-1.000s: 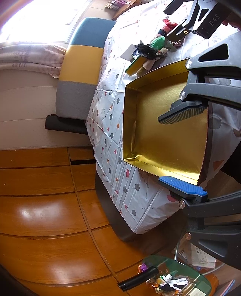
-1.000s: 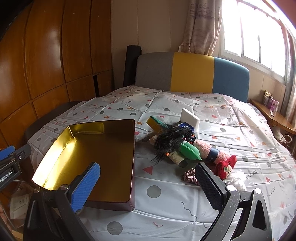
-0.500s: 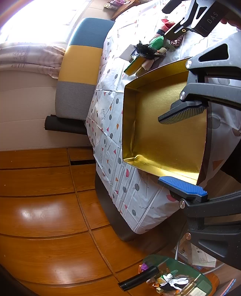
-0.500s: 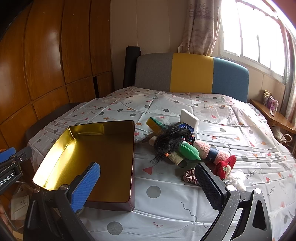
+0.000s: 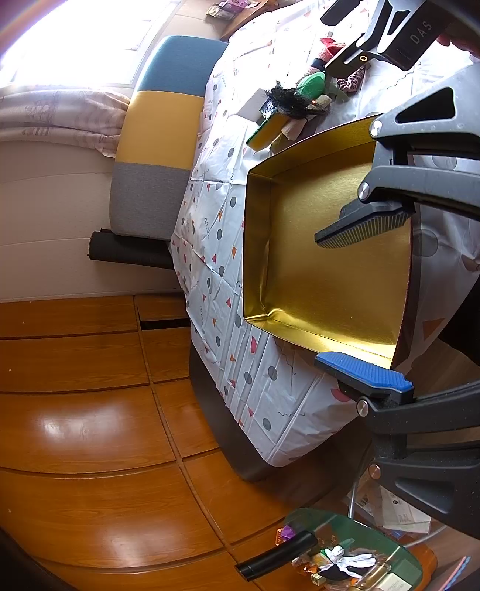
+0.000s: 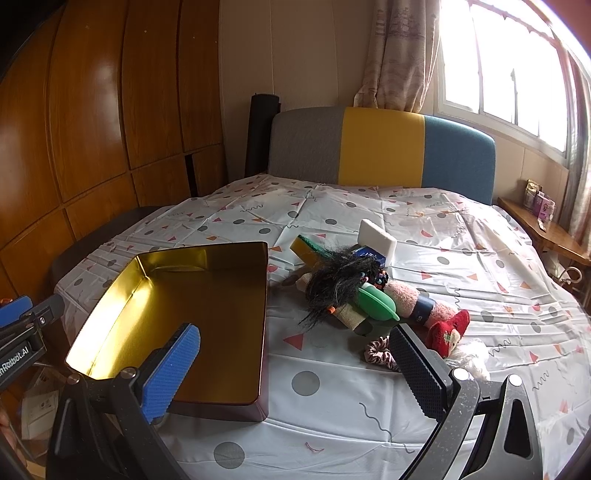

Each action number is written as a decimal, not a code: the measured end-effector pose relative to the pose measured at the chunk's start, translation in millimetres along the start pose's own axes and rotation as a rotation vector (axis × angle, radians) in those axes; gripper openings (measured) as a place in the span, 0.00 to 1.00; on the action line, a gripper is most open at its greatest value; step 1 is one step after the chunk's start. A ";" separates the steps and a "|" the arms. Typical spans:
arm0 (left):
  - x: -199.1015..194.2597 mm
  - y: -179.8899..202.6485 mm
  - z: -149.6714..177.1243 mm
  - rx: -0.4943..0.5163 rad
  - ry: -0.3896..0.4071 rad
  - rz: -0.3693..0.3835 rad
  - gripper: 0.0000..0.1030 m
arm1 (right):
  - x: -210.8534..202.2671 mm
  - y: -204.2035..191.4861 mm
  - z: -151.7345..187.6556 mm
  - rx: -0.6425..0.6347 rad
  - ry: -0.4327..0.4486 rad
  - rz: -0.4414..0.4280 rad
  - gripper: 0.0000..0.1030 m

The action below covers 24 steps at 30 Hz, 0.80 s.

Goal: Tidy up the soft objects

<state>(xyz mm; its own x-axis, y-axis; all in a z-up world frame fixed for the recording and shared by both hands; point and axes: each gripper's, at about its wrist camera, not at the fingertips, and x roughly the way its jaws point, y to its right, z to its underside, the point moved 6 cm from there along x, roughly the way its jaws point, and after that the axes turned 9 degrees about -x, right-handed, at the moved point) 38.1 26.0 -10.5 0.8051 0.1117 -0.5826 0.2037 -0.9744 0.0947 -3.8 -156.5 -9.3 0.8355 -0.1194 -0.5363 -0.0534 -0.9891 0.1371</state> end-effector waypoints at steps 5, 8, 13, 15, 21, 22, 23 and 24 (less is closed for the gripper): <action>0.0 0.2 0.0 0.001 -0.001 -0.001 0.57 | -1.0 0.2 -1.4 0.000 0.003 0.003 1.00; -0.1 0.2 0.0 0.001 -0.001 0.002 0.57 | -1.3 1.1 -0.8 0.002 0.003 0.004 1.00; -1.0 -0.1 0.9 0.009 -0.005 0.004 0.57 | -1.0 3.2 1.2 0.003 0.001 0.009 1.00; -0.7 1.0 1.7 0.013 -0.009 0.006 0.57 | -1.0 5.6 2.7 0.006 0.001 0.009 1.00; 3.7 15.4 5.8 0.054 -0.041 0.061 0.63 | 2.5 21.1 2.6 0.034 -0.007 0.007 1.00; 5.0 19.5 6.8 0.064 -0.054 0.089 0.68 | 3.9 26.0 2.9 0.041 -0.012 0.008 1.00; 6.4 24.7 8.1 0.075 -0.070 0.125 0.69 | 5.8 32.2 3.7 0.051 -0.020 0.009 1.00; 7.5 29.9 9.3 0.086 -0.088 0.164 0.69 | 7.8 38.8 4.9 0.063 -0.029 0.005 1.00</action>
<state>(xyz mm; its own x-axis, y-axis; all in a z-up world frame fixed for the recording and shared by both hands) 45.1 -4.1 -19.5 0.7709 -0.0633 -0.6338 0.0231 -0.9916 0.1271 -2.0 -196.3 -12.3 0.8188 -0.1256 -0.5601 -0.0924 -0.9919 0.0874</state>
